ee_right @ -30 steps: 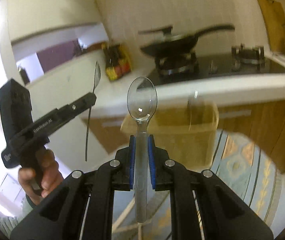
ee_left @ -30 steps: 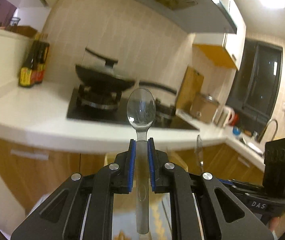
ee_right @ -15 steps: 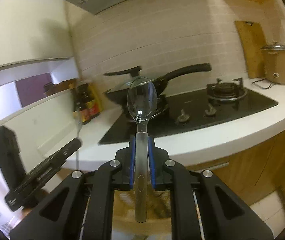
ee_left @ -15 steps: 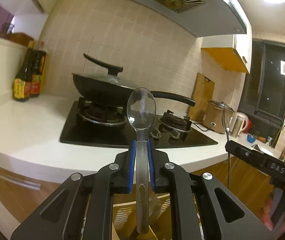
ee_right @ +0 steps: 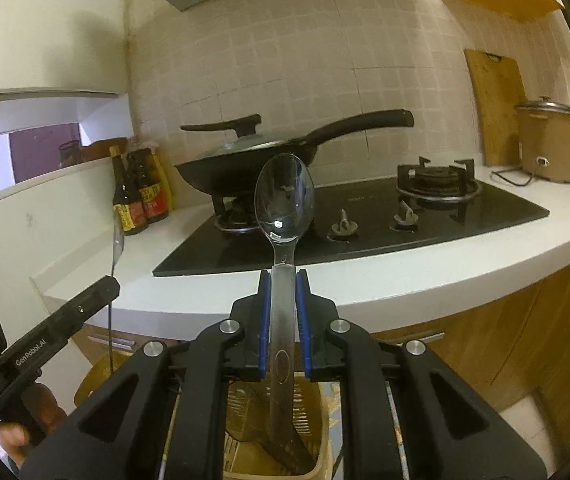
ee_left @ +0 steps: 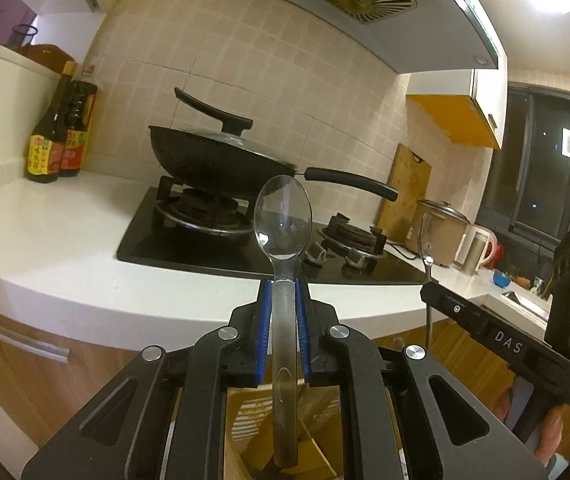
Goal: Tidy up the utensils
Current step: 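Carry both held spoons up over the beige basket, then open both tools to drop the spoons into the basket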
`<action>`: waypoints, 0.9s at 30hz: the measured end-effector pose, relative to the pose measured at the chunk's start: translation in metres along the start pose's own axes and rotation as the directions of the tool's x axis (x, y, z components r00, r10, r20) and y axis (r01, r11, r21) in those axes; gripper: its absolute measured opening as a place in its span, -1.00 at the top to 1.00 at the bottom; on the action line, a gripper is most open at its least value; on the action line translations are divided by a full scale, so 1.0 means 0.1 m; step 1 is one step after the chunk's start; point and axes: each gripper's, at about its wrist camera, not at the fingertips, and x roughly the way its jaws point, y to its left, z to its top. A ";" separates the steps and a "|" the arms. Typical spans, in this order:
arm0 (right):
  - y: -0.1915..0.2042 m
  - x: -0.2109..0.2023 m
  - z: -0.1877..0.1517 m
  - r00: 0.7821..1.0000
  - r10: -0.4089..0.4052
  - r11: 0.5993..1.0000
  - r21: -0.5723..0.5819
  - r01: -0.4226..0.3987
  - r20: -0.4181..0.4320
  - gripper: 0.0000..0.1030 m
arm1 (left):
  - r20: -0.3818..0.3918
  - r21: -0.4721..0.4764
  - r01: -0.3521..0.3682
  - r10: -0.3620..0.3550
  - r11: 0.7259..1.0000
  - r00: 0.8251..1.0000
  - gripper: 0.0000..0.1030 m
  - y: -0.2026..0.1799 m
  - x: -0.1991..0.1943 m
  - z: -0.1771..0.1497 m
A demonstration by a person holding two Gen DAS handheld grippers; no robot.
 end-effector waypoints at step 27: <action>0.28 -1.10 -0.73 0.953 0.070 0.997 0.005 -0.071 -0.296 0.48 | -0.093 0.040 0.038 -0.034 0.999 0.995 0.34 -0.18 -1.22 -0.27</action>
